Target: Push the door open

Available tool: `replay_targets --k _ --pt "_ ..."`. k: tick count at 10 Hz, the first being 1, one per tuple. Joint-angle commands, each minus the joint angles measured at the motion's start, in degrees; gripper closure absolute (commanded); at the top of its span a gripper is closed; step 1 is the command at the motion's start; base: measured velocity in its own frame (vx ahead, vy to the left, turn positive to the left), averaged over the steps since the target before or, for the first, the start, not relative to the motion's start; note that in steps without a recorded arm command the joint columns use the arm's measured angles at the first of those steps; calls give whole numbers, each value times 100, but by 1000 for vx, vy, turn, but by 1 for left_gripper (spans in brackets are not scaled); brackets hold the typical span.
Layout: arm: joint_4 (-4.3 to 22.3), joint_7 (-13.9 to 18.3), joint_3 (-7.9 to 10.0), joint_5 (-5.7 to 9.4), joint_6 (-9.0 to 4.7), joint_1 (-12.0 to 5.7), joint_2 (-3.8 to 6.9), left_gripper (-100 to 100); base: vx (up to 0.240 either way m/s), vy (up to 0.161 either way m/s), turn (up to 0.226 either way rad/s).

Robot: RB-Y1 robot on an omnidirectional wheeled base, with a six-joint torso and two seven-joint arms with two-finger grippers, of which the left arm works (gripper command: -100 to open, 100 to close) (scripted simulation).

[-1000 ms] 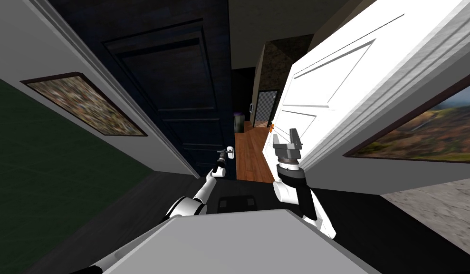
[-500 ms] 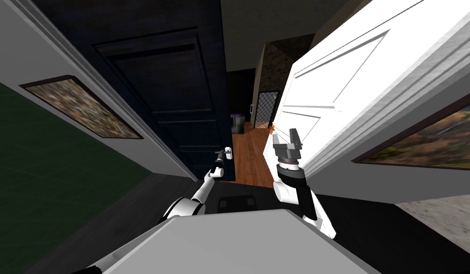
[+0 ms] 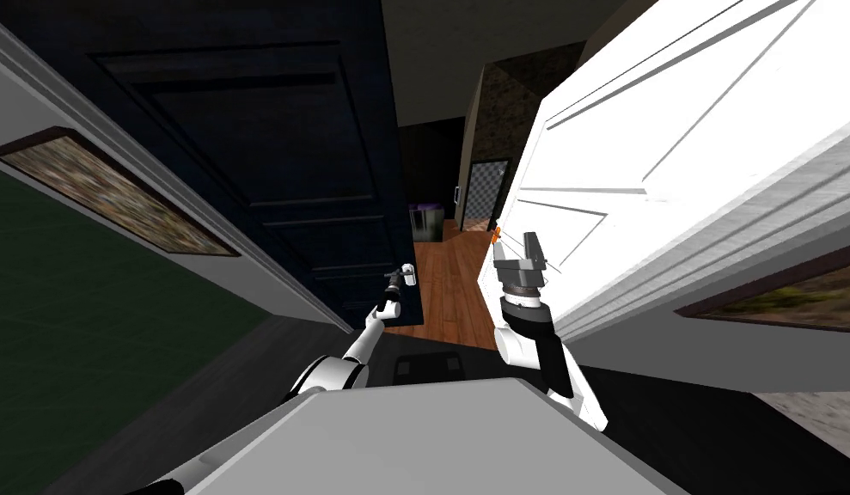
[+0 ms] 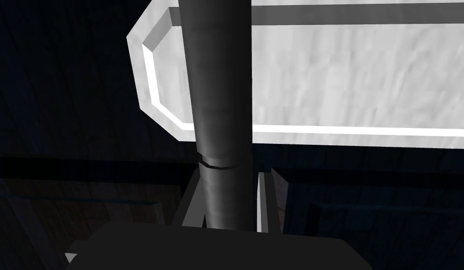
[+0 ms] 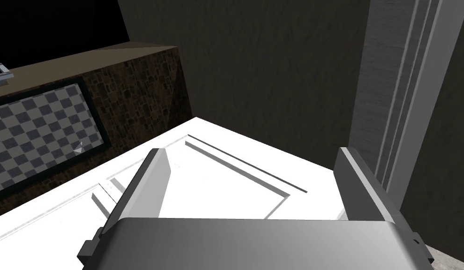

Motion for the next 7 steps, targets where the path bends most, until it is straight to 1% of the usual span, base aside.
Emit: replay_targets --k 1,2,3,4,5,7 --pt "16 -31 176 35 -30 -17 139 100 151 -95 49" --pt "29 -46 253 51 -34 -21 169 100 177 -124 84" --pt "29 -46 253 51 -34 -21 169 100 127 -89 46" --pt "43 -61 331 67 -38 -26 194 100 128 -76 39" --pt "49 -69 371 75 -40 -28 206 100 117 -95 56" --pt "77 -99 528 108 -48 -37 243 100 144 -121 79"
